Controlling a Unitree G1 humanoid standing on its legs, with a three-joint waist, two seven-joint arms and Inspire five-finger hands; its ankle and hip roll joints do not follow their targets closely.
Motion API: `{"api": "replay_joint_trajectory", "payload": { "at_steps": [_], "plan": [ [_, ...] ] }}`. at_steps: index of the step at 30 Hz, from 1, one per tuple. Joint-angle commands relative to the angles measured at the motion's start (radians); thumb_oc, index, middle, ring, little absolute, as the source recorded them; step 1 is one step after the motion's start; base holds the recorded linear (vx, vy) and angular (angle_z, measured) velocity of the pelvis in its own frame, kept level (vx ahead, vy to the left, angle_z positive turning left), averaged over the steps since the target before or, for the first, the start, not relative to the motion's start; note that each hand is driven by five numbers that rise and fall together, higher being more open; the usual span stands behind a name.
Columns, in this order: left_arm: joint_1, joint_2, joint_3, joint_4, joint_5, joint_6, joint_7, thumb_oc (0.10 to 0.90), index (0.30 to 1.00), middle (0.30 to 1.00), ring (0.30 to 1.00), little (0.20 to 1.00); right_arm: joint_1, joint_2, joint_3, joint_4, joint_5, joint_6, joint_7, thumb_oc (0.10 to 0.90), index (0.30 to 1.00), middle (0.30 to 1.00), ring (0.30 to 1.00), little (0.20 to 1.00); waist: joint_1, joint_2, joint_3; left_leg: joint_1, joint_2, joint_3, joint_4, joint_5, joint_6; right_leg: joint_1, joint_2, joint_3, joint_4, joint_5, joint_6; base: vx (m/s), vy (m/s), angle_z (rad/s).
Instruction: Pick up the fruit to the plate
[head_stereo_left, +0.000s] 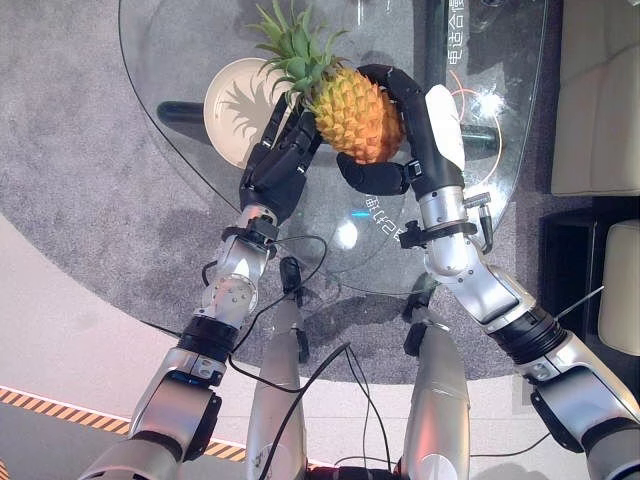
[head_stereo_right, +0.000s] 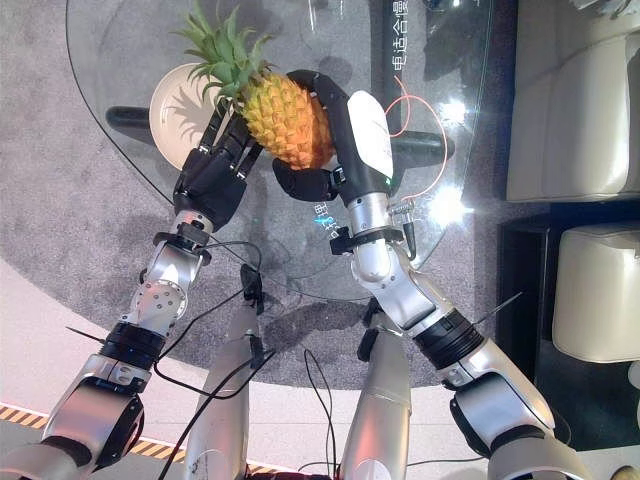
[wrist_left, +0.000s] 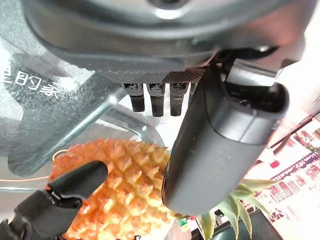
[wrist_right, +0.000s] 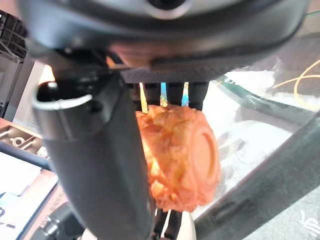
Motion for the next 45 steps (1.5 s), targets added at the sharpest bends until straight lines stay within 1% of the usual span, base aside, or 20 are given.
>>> {"api": "replay_joint_trajectory", "payload": {
  "at_steps": [1,7,11,15,21,28,31,37,45],
  "plan": [
    [-0.115,-0.001,-0.008,-0.163,-0.018,-0.041,-0.085,0.8,0.9,0.9,0.9,0.9,-0.145,0.007,0.013,-0.17,-0.028,-0.093,-0.039,0.1,0.3,0.3,0.3,0.2,-0.006,0.015,-0.018,0.002,0.042,-0.006,0.11,-0.092,-0.032,0.076,-0.039,-0.004,-0.171,0.118,0.051,0.0,0.0,0.0],
    [-0.117,0.001,-0.005,-0.163,-0.009,-0.038,-0.11,0.8,0.9,0.9,0.9,0.9,-0.139,0.007,0.005,-0.152,-0.01,-0.081,-0.049,0.1,0.3,0.3,0.3,0.2,-0.006,0.014,-0.018,0.001,0.042,-0.006,0.11,-0.093,-0.03,0.075,-0.04,-0.003,-0.172,0.118,0.051,0.0,0.0,0.0],
    [-0.117,0.011,-0.007,-0.159,-0.002,-0.036,-0.108,0.8,0.9,0.9,0.9,0.9,-0.125,0.004,-0.006,-0.14,0.003,-0.083,-0.077,0.1,0.3,0.3,0.3,0.2,-0.006,0.014,-0.018,0.0,0.042,-0.007,0.114,-0.095,-0.029,0.074,-0.041,-0.003,-0.168,0.119,0.051,0.0,0.0,0.0],
    [-0.115,0.012,-0.002,-0.152,0.0,-0.037,-0.115,0.8,0.9,0.9,0.9,0.9,-0.118,0.007,-0.022,-0.133,0.004,-0.088,-0.083,0.1,0.3,0.3,0.3,0.2,-0.009,0.015,-0.018,0.002,0.041,-0.006,0.112,-0.095,-0.029,0.072,-0.039,0.0,-0.169,0.119,0.052,0.0,0.0,0.0],
    [-0.115,0.013,0.003,-0.153,0.03,-0.062,-0.102,0.8,0.9,0.9,0.9,0.9,-0.107,0.01,-0.034,-0.124,-0.007,-0.091,-0.085,0.1,0.3,0.3,0.3,0.2,-0.01,0.016,-0.018,0.005,0.04,-0.004,0.111,-0.096,-0.028,0.075,-0.04,0.001,-0.17,0.118,0.051,0.0,0.0,0.0],
    [-0.114,0.015,0.013,-0.156,0.028,-0.074,-0.127,0.8,0.9,0.9,0.9,0.9,-0.104,0.01,-0.039,-0.119,-0.01,-0.091,-0.073,0.1,0.3,0.3,0.3,0.2,-0.01,0.016,-0.018,0.003,0.042,-0.004,0.112,-0.095,-0.028,0.071,-0.04,0.003,-0.167,0.118,0.051,0.0,0.0,0.0],
    [-0.112,0.017,0.014,-0.161,0.033,-0.07,-0.142,0.8,0.9,0.9,0.9,0.9,-0.1,0.008,-0.039,-0.115,-0.011,-0.093,-0.069,0.1,0.3,0.3,0.3,0.2,-0.009,0.016,-0.018,0.003,0.041,-0.005,0.112,-0.096,-0.028,0.072,-0.04,0.002,-0.167,0.118,0.051,0.0,0.0,0.0],
    [-0.115,0.025,0.011,-0.173,0.067,-0.062,-0.176,0.8,0.9,0.9,0.9,0.9,-0.099,0.004,-0.039,-0.105,-0.01,-0.072,-0.065,0.1,0.3,0.3,0.3,0.2,-0.009,0.019,-0.018,0.007,0.04,-0.003,0.11,-0.095,-0.028,0.074,-0.041,0.003,-0.17,0.119,0.051,0.0,0.0,0.0],
    [-0.12,0.037,0.005,-0.183,0.084,-0.056,-0.198,0.8,0.9,0.9,0.9,0.9,-0.099,0.0,-0.04,-0.089,-0.021,-0.071,-0.047,0.1,0.3,0.3,0.3,0.2,-0.009,0.02,-0.018,0.009,0.039,-0.004,0.105,-0.095,-0.027,0.074,-0.04,0.003,-0.171,0.12,0.052,0.0,0.0,0.0]
  ]
}}
